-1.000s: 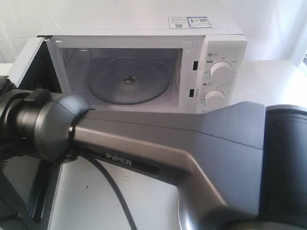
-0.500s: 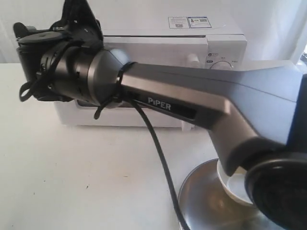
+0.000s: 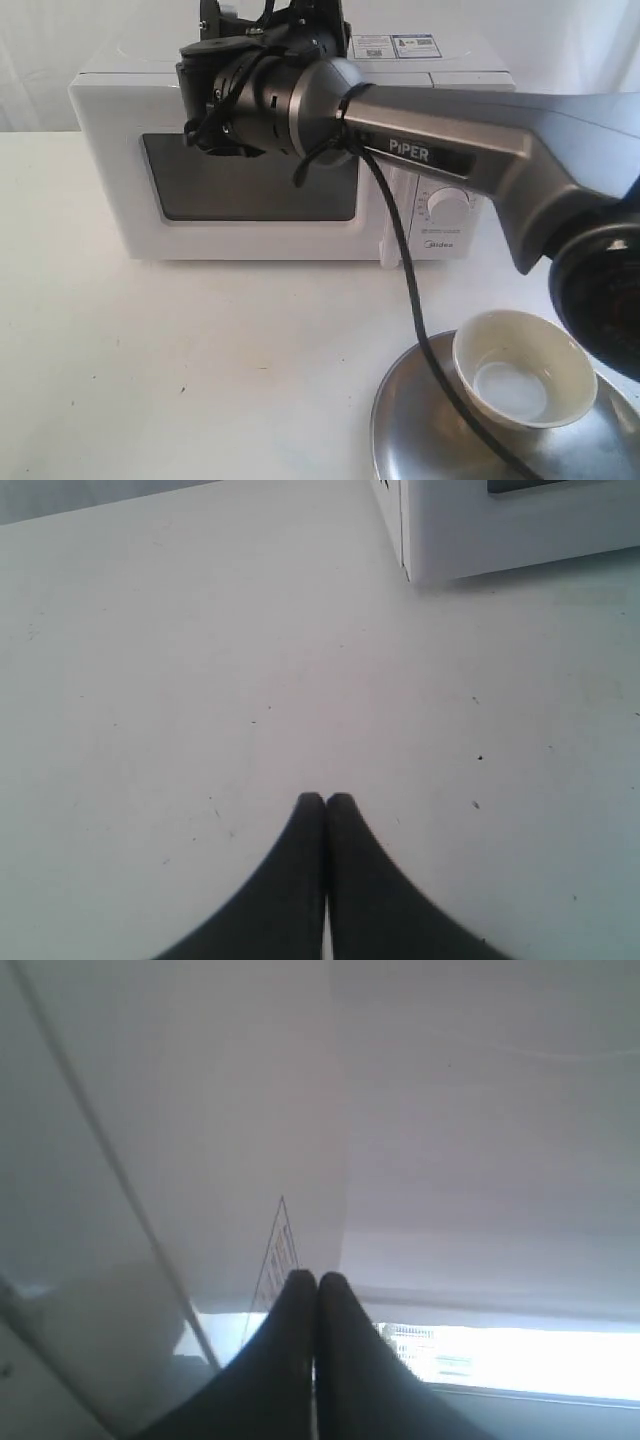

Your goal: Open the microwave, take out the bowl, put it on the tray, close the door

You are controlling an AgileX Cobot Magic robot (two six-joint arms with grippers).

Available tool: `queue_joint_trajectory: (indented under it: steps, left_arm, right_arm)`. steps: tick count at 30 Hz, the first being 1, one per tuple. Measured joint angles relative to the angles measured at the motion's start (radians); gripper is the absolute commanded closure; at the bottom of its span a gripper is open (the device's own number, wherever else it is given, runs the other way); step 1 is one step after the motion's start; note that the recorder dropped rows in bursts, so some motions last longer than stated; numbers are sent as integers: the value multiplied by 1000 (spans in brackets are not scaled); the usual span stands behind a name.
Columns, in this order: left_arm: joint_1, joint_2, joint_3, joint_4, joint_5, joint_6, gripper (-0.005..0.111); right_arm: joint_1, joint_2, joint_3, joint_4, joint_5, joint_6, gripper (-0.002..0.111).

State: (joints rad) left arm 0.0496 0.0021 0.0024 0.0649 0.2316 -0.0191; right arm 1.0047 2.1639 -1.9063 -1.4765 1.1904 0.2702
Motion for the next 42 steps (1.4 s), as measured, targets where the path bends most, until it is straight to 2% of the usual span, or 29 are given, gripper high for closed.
queue_joint_trajectory:
  steps: [7,10,14,16,17,20,22,23,27,29,33,39,42]
  left_arm:
    - [0,0,0,0,0,0,107]
    - [0,0,0,0,0,0,107]
    - [0,0,0,0,0,0,107]
    - [0,0,0,0,0,0,107]
    - [0,0,0,0,0,0,107]
    - [0,0,0,0,0,0,107]
    - [0,0,0,0,0,0,107]
    - [0,0,0,0,0,0,107]
    - [0,0,0,0,0,0,107]
    - [0,0,0,0,0,0,107]
    - [0,0,0,0,0,0,107]
    - [0,0,0,0,0,0,107]
    - [0,0,0,0,0,0,107]
  right_arm:
    - [-22,-53,67,39,-18,40,108]
    - [-44,-181,142,125,-70,63,108]
    - [-19,-477,324,342,-245,63,108]
    - [-3,-698,466,584,-482,66,108]
    - [4,-751,505,665,-538,66,108]
    - [37,-876,597,901,-606,45,108]
    - [69,-958,664,1072,-544,7,108]
    - [76,-990,688,1146,-415,3,108]
    - [77,-1023,708,1206,-149,9,108]
    - [80,-1039,708,1169,-85,30,108]
    - [82,-1091,708,1088,-39,43,108]
    - [82,-1151,708,1076,-35,45,108]
    - [80,-1213,709,1076,-102,45,108]
